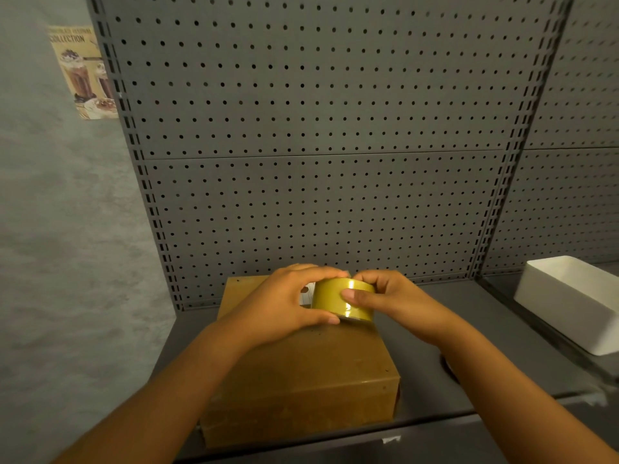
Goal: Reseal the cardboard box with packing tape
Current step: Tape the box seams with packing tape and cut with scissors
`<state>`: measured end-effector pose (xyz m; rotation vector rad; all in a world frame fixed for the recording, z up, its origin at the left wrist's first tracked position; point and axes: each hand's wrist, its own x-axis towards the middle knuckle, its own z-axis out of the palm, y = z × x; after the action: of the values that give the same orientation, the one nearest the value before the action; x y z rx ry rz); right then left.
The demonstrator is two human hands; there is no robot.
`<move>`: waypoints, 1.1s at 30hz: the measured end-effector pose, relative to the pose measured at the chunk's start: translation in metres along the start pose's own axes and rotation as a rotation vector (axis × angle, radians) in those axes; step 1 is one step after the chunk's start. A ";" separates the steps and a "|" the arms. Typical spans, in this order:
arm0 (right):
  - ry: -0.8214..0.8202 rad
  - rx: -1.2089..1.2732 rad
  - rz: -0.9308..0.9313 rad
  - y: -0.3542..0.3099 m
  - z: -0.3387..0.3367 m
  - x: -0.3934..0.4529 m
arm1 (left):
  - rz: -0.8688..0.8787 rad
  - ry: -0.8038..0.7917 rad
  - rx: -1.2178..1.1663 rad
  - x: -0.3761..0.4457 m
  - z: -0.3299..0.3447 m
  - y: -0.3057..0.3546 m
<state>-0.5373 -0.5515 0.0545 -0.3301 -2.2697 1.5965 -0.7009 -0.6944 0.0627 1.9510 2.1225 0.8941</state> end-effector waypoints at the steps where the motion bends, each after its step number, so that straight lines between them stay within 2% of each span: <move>1: -0.010 0.008 0.000 0.001 -0.001 -0.001 | -0.004 -0.003 -0.007 0.000 0.000 0.000; 14: 0.046 0.023 -0.026 0.006 0.000 -0.005 | -0.093 -0.054 -0.143 -0.010 -0.009 -0.013; 18: 0.119 -0.120 -0.095 -0.003 0.019 0.005 | -0.200 0.066 -0.096 -0.006 -0.005 -0.001; 21: 0.150 -0.220 -0.113 -0.005 0.027 0.010 | -0.218 0.128 -0.150 -0.004 -0.005 -0.005; 24: 0.327 -0.150 -0.083 0.003 0.024 0.013 | -0.244 0.082 -0.258 -0.005 -0.006 -0.017; 26: 0.438 -0.164 0.003 0.011 0.020 0.017 | -0.255 0.050 -0.336 -0.008 -0.006 -0.024; 30: 0.222 -0.187 0.282 0.021 0.022 0.024 | -0.234 0.026 -0.450 -0.012 -0.002 -0.031; 33: 0.188 -0.191 0.277 0.019 0.027 0.027 | -0.215 0.060 -0.466 -0.013 0.001 -0.032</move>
<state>-0.5733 -0.5575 0.0322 -0.8399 -2.3100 1.4013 -0.7265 -0.7062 0.0421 1.4560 1.8845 1.2737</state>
